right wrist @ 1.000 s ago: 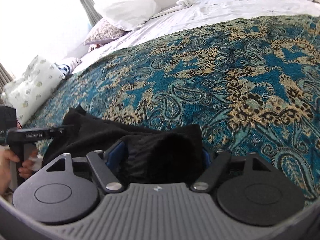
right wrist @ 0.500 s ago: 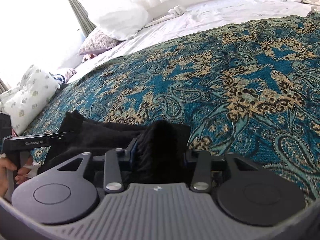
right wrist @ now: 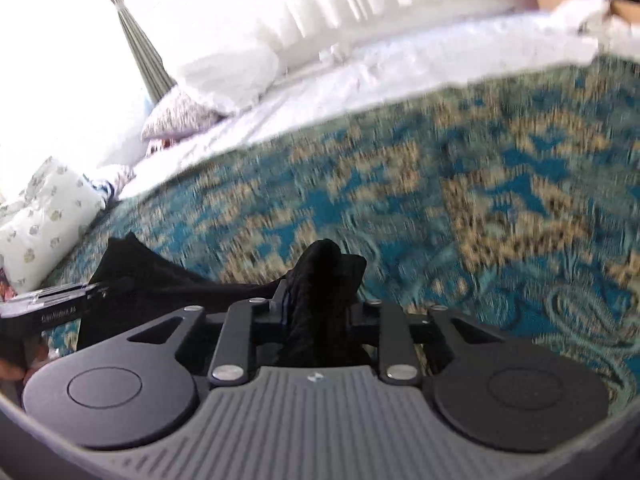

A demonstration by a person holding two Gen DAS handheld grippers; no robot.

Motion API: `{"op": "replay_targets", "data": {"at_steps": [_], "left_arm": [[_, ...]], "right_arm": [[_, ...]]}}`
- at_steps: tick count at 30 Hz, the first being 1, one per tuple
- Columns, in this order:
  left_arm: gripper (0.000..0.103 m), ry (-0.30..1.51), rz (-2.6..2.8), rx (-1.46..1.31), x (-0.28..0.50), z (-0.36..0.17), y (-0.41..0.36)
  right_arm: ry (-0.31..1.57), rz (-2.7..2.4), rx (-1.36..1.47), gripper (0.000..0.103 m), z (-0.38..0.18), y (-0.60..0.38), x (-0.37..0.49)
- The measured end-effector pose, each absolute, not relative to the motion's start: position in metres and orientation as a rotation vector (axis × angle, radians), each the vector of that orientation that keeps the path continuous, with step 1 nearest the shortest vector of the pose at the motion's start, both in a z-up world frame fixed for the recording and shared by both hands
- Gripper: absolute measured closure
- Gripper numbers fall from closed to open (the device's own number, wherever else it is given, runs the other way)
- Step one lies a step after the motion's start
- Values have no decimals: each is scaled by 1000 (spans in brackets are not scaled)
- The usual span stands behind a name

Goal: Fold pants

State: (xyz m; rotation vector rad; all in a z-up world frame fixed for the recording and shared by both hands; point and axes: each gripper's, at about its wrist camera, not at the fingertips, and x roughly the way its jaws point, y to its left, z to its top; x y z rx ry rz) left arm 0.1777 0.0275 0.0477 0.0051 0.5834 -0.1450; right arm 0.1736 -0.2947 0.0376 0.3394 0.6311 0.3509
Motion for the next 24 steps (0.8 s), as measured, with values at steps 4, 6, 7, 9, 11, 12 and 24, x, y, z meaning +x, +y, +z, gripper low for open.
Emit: {"op": "replay_targets", "data": {"at_steps": [4,6,7,9,11,12,24], "left_arm": [[86,514,-106,-2,179,69,29],[86,488,-75,7,186,77,30],[86,482,-63,6,191,80,32],[86,474,-36,4,205,84,36],[86,464,-2,31,218,83,37],[86,463,13,49,225,81,37],[85,607,100,87,293,18,38]], "right_arm": [[556,330,291,78,60,-283,180],[537,332,291,78,67,-276,189],[531,335,289,78,71,-273,196],[517,329,289,78,76,-266,210],[502,327,280,78,79,-258,223],[497,327,279,78,79,-254,229],[564,271,217,77,42,-227,275]]}}
